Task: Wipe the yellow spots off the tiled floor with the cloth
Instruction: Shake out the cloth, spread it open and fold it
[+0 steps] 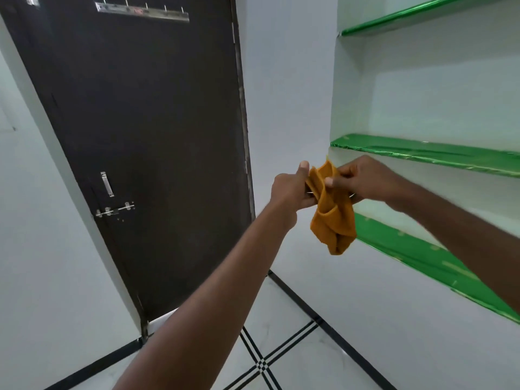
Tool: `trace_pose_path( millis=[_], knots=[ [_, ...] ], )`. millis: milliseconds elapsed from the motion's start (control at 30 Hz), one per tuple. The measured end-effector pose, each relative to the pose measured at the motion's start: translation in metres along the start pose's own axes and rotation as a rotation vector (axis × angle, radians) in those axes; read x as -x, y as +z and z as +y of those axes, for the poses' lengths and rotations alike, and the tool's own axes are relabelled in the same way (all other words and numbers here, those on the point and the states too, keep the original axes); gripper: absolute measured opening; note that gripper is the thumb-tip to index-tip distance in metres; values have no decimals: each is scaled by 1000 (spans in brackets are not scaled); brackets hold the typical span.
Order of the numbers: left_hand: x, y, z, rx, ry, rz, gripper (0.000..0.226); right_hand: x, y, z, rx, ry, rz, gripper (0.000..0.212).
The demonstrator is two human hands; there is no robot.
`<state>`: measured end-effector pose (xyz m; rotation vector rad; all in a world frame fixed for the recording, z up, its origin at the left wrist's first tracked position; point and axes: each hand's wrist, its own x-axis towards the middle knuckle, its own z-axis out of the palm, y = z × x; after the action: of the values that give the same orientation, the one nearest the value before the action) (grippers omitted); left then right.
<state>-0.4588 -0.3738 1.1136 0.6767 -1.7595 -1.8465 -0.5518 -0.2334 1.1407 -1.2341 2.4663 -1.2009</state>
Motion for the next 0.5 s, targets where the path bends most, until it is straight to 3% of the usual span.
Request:
trace_pose_path(
  millis=[133,300,400,500],
  knots=[
    [-6,-9,4,-100,15,-68,28,1,21,-7,237,-84,195,30],
    [-10,-17,-1,-93,-25,-86,21,6,35,-14,159,-26,147,35],
    [-6,-17,-4,-42,-55,-154,22,8,42,-11,301,-18,239,17],
    [-2,-25,-13,-25,-21,-209,18,11,31,-5,260,41,278,9]
  ],
)
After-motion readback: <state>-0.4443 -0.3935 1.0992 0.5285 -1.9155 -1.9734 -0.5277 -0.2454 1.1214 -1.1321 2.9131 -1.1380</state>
